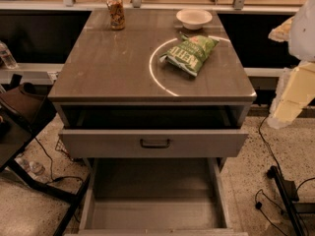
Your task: Place green jalapeno chip bag into middle drawer
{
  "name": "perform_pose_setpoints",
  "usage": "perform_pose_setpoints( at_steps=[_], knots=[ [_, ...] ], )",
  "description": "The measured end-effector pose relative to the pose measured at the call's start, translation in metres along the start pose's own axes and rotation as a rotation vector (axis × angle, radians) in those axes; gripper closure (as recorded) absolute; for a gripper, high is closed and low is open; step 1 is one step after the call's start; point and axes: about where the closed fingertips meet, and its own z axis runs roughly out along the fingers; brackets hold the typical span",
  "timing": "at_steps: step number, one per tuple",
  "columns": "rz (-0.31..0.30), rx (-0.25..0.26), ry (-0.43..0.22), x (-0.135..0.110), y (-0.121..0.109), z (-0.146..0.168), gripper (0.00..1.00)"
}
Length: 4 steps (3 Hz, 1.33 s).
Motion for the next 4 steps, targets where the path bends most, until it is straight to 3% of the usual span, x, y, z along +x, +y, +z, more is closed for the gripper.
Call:
perform_pose_setpoints(
  at_steps=[1, 2, 3, 4],
  knots=[
    [0.000, 0.000, 0.000, 0.000, 0.000, 0.000, 0.00],
    [0.040, 0.034, 0.010, 0.001, -0.019, 0.001, 0.00],
    [0.130, 0.100, -0.050, 0.010, -0.075, 0.012, 0.00],
    [0.216, 0.173, -0.198, 0.020, -0.139, 0.039, 0.00]
  ],
)
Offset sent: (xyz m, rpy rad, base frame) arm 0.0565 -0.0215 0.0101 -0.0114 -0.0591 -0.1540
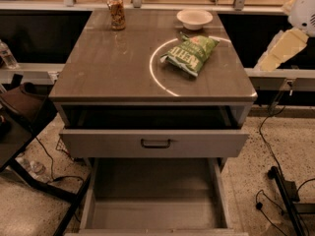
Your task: Place green jalapeno chip bag into middle drawer
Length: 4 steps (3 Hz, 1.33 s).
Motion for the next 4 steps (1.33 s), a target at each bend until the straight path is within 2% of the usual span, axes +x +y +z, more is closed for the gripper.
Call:
perform_pose_setpoints(
  at_steps=[1, 2, 3, 4],
  knots=[
    [0.065, 0.065, -0.190, -0.014, -0.064, 0.039, 0.00],
    [0.103, 0.084, -0.350, -0.034, -0.106, 0.070, 0.00],
    [0.112, 0.091, -0.367, -0.034, -0.114, 0.073, 0.00],
    [0.131, 0.060, -0.363, -0.029, -0.099, 0.082, 0.00]
  ],
)
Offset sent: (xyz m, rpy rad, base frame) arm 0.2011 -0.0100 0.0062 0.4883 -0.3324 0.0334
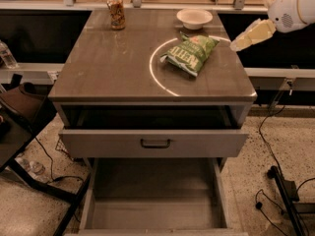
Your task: Place green jalapeno chip bag into middle drawer
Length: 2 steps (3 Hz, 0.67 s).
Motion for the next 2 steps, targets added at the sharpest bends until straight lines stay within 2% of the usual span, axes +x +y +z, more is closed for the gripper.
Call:
perform_pose_setpoints(
  at_steps=[1, 2],
  knots=[
    [0.021, -0.078, 0.030, 0.013, 0.027, 0.031, 0.00],
    [0.027, -0.129, 0.074, 0.024, 0.047, 0.068, 0.00]
  ],
)
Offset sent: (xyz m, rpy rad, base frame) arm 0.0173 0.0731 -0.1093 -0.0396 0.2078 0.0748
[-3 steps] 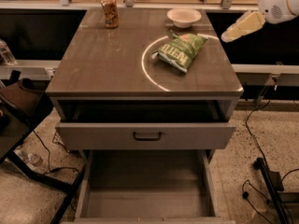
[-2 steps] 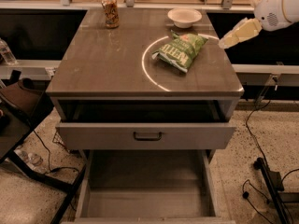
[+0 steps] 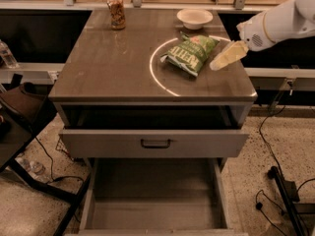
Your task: Place green jalapeno chip bag into middle drawer
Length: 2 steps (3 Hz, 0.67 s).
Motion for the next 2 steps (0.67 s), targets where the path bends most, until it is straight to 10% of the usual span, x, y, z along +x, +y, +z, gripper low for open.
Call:
perform_pose_setpoints(
  at_steps=[2],
  knots=[
    [0.048, -0.030, 0.067, 0.026, 0.001, 0.054, 0.15]
  ],
)
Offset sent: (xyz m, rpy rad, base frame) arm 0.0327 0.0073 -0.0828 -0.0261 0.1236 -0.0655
